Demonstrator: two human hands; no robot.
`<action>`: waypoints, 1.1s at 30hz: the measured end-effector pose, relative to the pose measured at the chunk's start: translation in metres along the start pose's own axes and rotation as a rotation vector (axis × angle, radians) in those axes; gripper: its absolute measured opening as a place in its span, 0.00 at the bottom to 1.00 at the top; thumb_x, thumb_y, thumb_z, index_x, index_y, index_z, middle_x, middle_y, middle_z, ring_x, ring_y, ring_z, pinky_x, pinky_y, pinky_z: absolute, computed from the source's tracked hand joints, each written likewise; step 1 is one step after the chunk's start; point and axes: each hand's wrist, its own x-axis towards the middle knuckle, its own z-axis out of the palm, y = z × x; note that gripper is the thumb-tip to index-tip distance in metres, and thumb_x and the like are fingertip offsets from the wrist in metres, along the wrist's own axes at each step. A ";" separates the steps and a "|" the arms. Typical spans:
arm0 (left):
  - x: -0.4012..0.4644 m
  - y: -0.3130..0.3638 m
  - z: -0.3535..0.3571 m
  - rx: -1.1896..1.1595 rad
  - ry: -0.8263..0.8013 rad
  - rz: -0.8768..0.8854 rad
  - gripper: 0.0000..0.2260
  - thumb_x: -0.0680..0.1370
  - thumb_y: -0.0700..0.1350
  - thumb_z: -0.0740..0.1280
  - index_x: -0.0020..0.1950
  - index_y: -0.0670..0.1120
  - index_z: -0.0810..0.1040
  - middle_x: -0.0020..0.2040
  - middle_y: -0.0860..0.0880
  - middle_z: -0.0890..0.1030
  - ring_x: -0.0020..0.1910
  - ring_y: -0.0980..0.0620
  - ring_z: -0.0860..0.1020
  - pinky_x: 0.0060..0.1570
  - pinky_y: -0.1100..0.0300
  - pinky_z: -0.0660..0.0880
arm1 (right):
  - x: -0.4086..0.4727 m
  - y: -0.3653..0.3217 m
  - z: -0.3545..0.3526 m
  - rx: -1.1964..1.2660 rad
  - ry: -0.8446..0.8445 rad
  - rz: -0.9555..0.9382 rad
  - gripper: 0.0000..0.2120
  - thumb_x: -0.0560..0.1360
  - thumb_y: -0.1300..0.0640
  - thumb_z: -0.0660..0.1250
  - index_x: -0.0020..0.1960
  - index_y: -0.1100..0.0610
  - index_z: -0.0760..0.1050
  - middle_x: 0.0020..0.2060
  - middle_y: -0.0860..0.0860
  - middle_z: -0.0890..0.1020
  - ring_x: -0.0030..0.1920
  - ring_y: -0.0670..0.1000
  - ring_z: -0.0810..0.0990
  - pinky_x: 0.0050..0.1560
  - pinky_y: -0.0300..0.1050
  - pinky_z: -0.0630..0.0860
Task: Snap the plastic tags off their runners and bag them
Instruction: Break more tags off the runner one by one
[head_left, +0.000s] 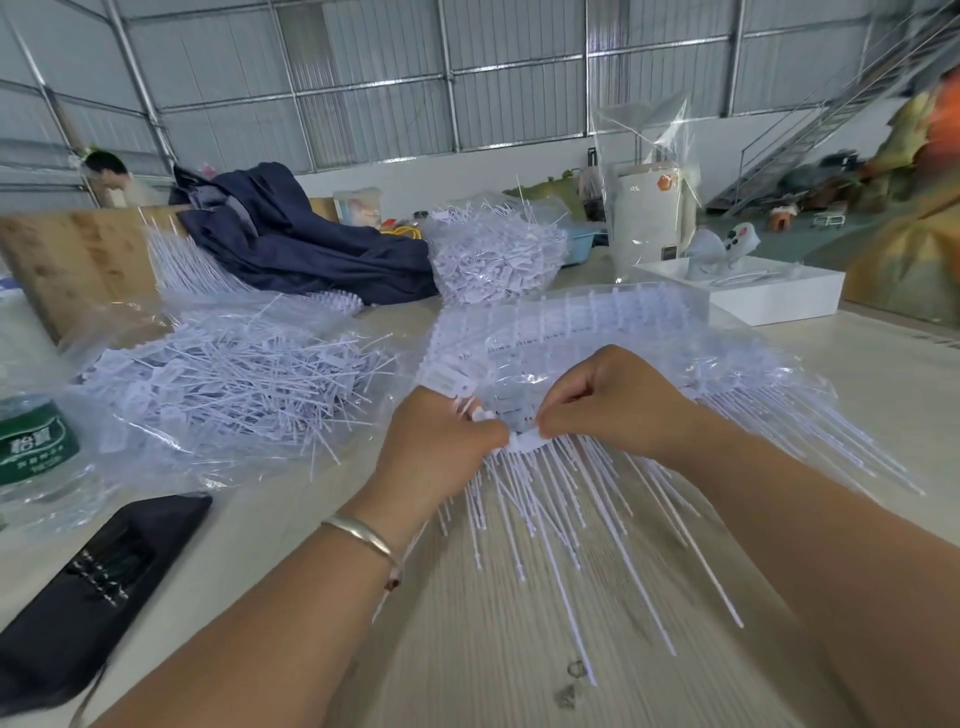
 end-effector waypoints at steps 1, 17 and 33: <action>-0.001 -0.002 0.000 0.164 0.021 0.037 0.06 0.69 0.41 0.71 0.37 0.49 0.75 0.31 0.54 0.79 0.29 0.55 0.76 0.27 0.64 0.67 | 0.000 -0.001 -0.001 0.002 0.002 -0.006 0.06 0.67 0.60 0.73 0.31 0.55 0.84 0.27 0.61 0.74 0.28 0.52 0.66 0.31 0.39 0.66; 0.007 -0.001 -0.006 -0.990 -0.354 -0.650 0.19 0.78 0.61 0.62 0.36 0.48 0.69 0.27 0.53 0.61 0.18 0.59 0.57 0.16 0.68 0.50 | 0.007 0.012 0.004 -0.257 0.143 -0.173 0.18 0.77 0.40 0.62 0.35 0.51 0.67 0.28 0.46 0.69 0.30 0.43 0.67 0.35 0.39 0.63; 0.000 0.003 -0.010 -1.153 -0.431 -0.415 0.14 0.69 0.43 0.73 0.35 0.50 0.66 0.26 0.55 0.59 0.18 0.60 0.56 0.14 0.69 0.54 | 0.001 0.002 -0.007 0.290 0.027 -0.151 0.18 0.66 0.43 0.75 0.38 0.58 0.78 0.32 0.56 0.72 0.34 0.50 0.69 0.40 0.39 0.67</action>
